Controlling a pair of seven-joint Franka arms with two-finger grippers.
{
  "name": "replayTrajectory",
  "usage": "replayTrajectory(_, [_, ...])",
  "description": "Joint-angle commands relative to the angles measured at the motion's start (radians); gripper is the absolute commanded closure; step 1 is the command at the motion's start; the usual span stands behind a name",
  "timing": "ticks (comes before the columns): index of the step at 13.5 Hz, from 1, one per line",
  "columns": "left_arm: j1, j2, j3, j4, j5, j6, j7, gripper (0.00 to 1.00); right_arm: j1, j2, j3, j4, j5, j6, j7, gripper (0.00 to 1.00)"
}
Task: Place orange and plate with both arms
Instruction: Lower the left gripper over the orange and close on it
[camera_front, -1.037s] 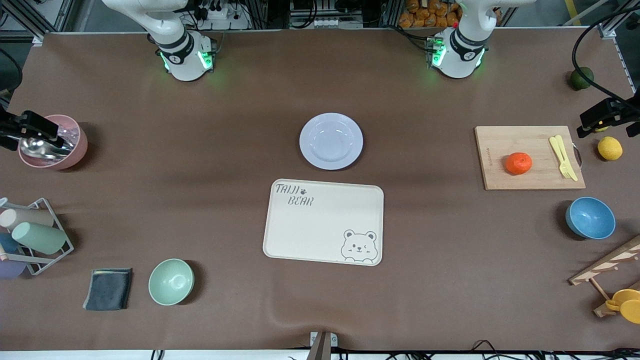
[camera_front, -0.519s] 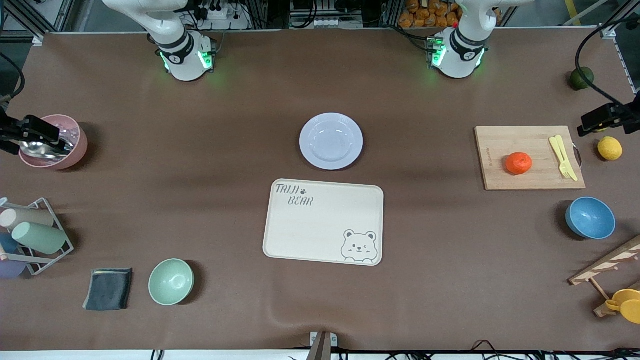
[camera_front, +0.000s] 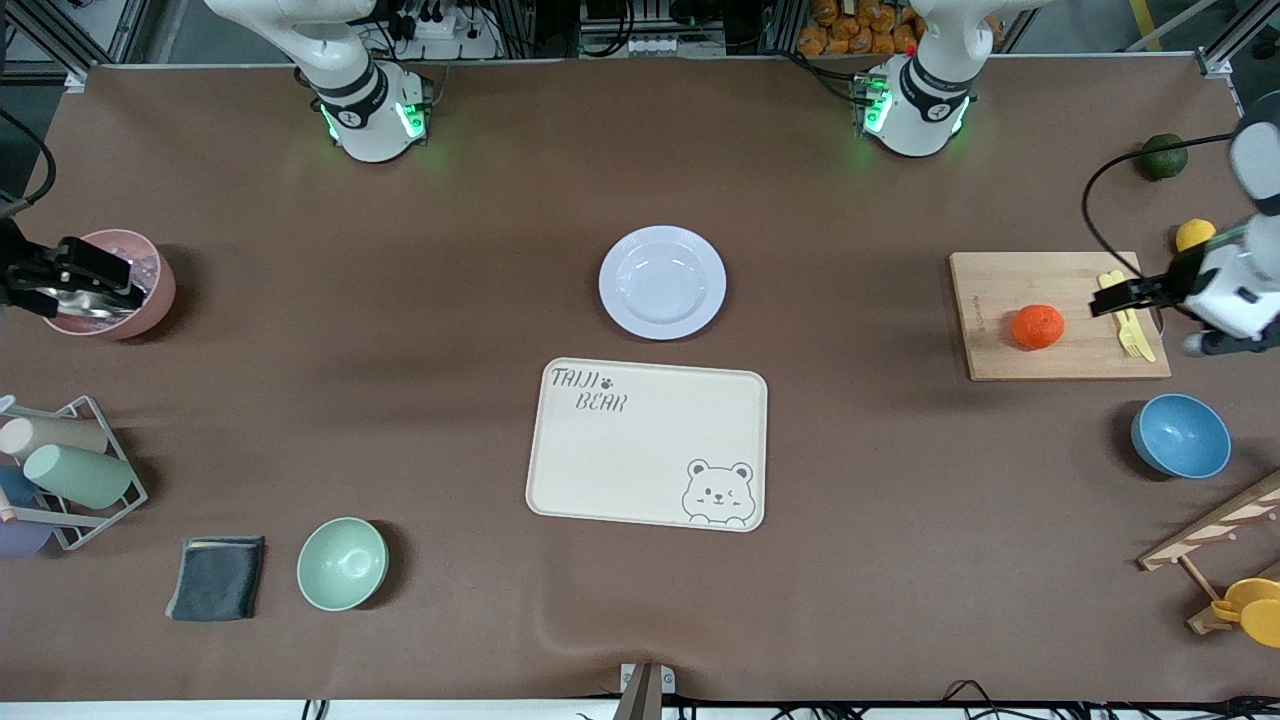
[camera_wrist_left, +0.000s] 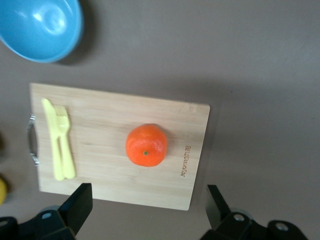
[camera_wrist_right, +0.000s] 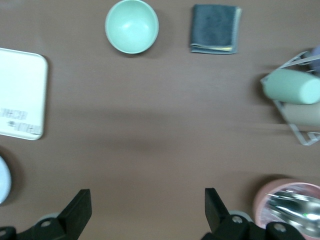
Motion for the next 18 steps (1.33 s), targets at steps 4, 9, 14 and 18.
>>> replayTrajectory(4, [0.02,0.023,-0.007,-0.196,0.081,0.224,0.013,0.0,-0.05,0.05,0.013,-0.041,0.233,-0.024,0.005,0.0])
replayTrajectory(9, [0.063,0.13,-0.01,-0.196,0.091,0.298,0.013,0.0,-0.024,0.07,0.018,-0.1,0.357,-0.038,0.008,0.0])
replayTrajectory(14, [0.065,0.198,-0.01,-0.193,0.09,0.352,0.002,0.0,-0.018,0.072,0.018,-0.169,0.44,-0.037,0.006,0.0])
replayTrajectory(18, [0.065,0.23,-0.01,-0.192,0.088,0.372,0.002,0.0,-0.004,0.078,0.018,-0.246,0.54,-0.023,0.003,0.0])
